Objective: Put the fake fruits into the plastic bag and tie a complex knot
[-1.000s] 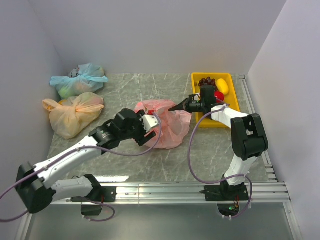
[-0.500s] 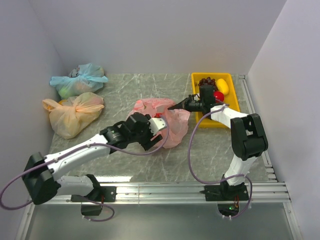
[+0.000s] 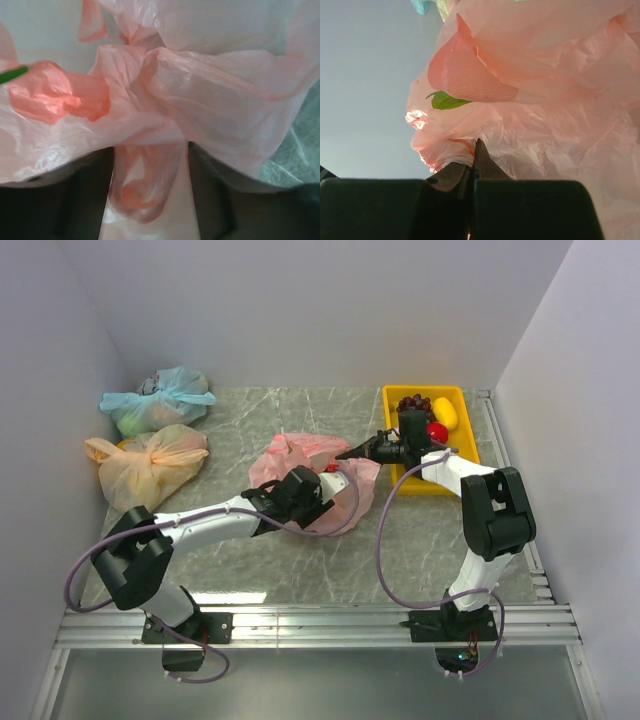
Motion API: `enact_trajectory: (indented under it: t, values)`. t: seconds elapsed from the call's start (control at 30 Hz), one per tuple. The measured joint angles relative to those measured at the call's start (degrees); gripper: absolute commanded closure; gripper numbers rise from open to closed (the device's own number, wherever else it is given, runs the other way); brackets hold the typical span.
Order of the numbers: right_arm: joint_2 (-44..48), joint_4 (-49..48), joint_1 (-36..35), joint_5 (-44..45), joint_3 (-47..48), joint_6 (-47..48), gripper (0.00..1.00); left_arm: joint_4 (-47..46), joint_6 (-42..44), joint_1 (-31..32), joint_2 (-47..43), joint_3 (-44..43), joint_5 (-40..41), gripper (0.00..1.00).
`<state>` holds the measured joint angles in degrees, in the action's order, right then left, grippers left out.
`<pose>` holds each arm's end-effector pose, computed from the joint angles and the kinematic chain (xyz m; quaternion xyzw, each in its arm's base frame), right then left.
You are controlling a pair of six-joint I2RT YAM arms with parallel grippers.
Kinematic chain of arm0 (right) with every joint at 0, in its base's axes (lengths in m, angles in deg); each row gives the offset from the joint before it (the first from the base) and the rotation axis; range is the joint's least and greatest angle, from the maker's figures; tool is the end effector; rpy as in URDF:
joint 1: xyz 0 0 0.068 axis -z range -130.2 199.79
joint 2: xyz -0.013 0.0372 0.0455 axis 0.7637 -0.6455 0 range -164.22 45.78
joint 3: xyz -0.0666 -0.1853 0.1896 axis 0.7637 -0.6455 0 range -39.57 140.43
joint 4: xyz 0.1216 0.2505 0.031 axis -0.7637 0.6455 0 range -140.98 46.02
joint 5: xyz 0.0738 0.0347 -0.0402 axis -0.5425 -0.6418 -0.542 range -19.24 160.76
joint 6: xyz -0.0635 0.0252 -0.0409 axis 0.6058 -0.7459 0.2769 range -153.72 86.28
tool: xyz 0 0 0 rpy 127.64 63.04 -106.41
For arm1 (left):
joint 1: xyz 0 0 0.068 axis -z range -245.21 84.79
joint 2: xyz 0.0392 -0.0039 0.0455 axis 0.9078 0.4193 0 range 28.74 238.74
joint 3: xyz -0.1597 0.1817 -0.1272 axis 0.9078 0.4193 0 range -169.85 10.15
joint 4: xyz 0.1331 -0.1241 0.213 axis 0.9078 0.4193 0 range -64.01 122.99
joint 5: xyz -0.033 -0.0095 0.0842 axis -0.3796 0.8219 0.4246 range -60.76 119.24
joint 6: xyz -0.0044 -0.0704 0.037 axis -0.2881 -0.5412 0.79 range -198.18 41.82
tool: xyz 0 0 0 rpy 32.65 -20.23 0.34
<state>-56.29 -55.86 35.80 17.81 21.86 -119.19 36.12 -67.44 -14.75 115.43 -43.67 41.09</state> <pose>0.3836 0.1521 0.1779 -0.3003 -0.7654 -0.5679 0.0389 0.2419 -0.2709 0.1879 0.4289 0.8061 -0.0457 0.4051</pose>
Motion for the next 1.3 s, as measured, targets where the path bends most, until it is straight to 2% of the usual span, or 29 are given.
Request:
enact_trajectory:
  t: [0.03,0.07,0.1,0.13,0.2,0.33,0.4,0.5,0.6,0.67,0.77,0.83,0.87,0.93,0.97,1.03,1.17,1.3]
  values:
    - [0.00,0.00,0.02,0.00,-0.02,0.02,1.00,-0.07,0.04,-0.37,0.46,-0.04,0.00,0.56]
    - [0.00,0.02,0.17,0.00,-0.07,0.11,1.00,0.07,0.09,-0.98,0.61,-0.04,-0.20,0.80]
    - [0.00,0.13,0.35,-0.02,-0.11,0.37,1.00,0.26,-0.09,-1.75,0.50,-0.17,-0.74,0.92]
    - [0.00,0.26,0.52,-0.09,-0.15,0.79,1.00,0.66,-0.04,-3.19,0.13,-0.55,-1.84,1.00]
    - [0.02,0.92,1.49,-0.09,-0.39,2.78,1.00,2.38,0.00,-8.76,-1.97,-2.05,-5.79,1.00]
    - [0.07,5.42,4.46,0.83,-0.39,9.75,1.00,8.94,1.05,-26.10,-11.52,-4.57,-28.41,1.00]
    - [0.11,8.28,6.29,2.03,-0.37,14.34,1.00,12.50,2.27,-34.58,-17.20,-6.86,-37.27,1.00]
    - [0.57,12.57,7.67,2.99,-0.04,21.35,1.00,15.87,3.02,-40.48,-20.85,-9.70,-49.07,1.00]
    - [2.16,16.50,6.93,3.91,0.50,29.05,1.00,17.29,2.64,-45.92,-19.78,-9.60,-57.29,1.00]
    - [3.72,18.62,6.43,4.52,0.50,33.75,1.00,17.53,2.34,-48.83,-17.51,-9.05,-59.58,1.00]
    - [6.05,21.42,6.27,6.54,0.50,40.83,1.00,16.81,1.86,-49.94,-15.56,-7.80,-61.22,1.00]
    - [7.58,23.65,5.95,8.00,0.59,46.16,0.83,15.96,2.89,-49.94,-15.21,-7.69,-63.49,1.00]
    - [8.28,25.27,5.60,8.94,0.90,49.42,0.68,15.32,3.82,-49.94,-15.21,-7.72,-64.96,1.00]
    - [9.14,29.40,4.66,10.51,2.84,55.58,0.49,15.26,6.47,-49.66,-15.04,-8.20,-67.60,1.00]
    - [9.49,31.26,4.02,11.47,4.26,59.04,0.37,15.72,7.91,-49.31,-14.60,-9.01,-69.05,1.00]
    - [10.54,33.77,3.23,12.94,6.86,64.46,0.27,18.34,11.74,-48.02,-12.98,-11.67,-71.52,1.00]
    - [14.49,37.22,1.95,16.17,13.16,76.67,0.21,26.34,20.68,-45.13,-8.57,-18.23,-75.56,1.00]
    - [16.55,36.96,0.09,18.99,20.87,86.79,0.20,33.68,26.29,-44.41,-5.35,-21.44,-78.34,1.00]
